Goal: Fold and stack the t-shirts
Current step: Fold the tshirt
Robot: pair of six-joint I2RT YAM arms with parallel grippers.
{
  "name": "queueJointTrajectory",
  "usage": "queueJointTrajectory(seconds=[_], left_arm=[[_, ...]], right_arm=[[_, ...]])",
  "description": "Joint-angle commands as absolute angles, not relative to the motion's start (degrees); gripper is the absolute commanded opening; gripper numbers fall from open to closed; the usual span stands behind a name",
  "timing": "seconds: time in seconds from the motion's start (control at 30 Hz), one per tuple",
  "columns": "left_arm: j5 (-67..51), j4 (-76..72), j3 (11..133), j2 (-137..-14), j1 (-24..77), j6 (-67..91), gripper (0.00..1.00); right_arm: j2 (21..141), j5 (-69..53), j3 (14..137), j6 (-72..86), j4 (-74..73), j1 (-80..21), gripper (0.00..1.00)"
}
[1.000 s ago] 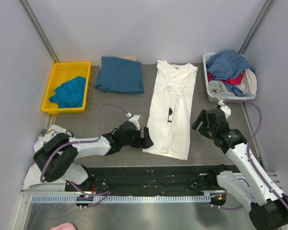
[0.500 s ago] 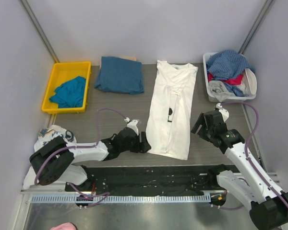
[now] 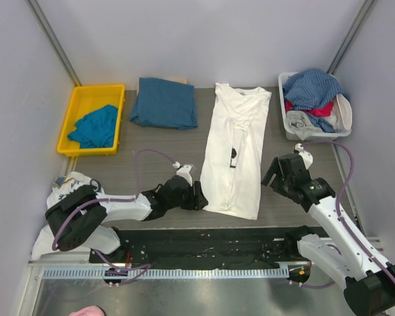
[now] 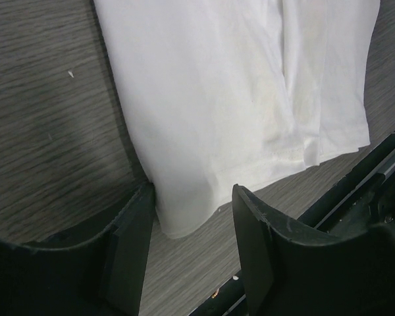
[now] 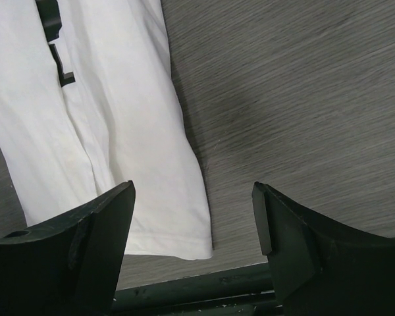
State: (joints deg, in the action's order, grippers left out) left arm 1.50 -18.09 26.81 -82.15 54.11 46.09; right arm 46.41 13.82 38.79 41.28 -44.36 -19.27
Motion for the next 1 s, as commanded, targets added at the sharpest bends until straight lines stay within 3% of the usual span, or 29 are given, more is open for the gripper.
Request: queueJointTrajectory(seconds=[0.0,0.23,0.6,0.97], left_arm=[[2.9,-6.8,23.9,-80.1,55.0,45.7,0.56],[3.7,-6.5,22.9,-79.3,55.0,46.0,0.53],[2.7,-10.5,23.9,-84.9,55.0,46.0,0.01],[1.9,-10.5,24.6,-85.3,55.0,44.8,0.0]], right_arm=[[45.7,14.6,40.6,43.4,-44.9,-20.3,0.8],[45.5,15.9,40.3,44.8,-45.6,-22.6,0.8],[47.5,21.4,37.9,54.8,-48.2,-32.3,0.8],[51.6,31.0,33.9,77.0,-53.3,-47.6,0.79]])
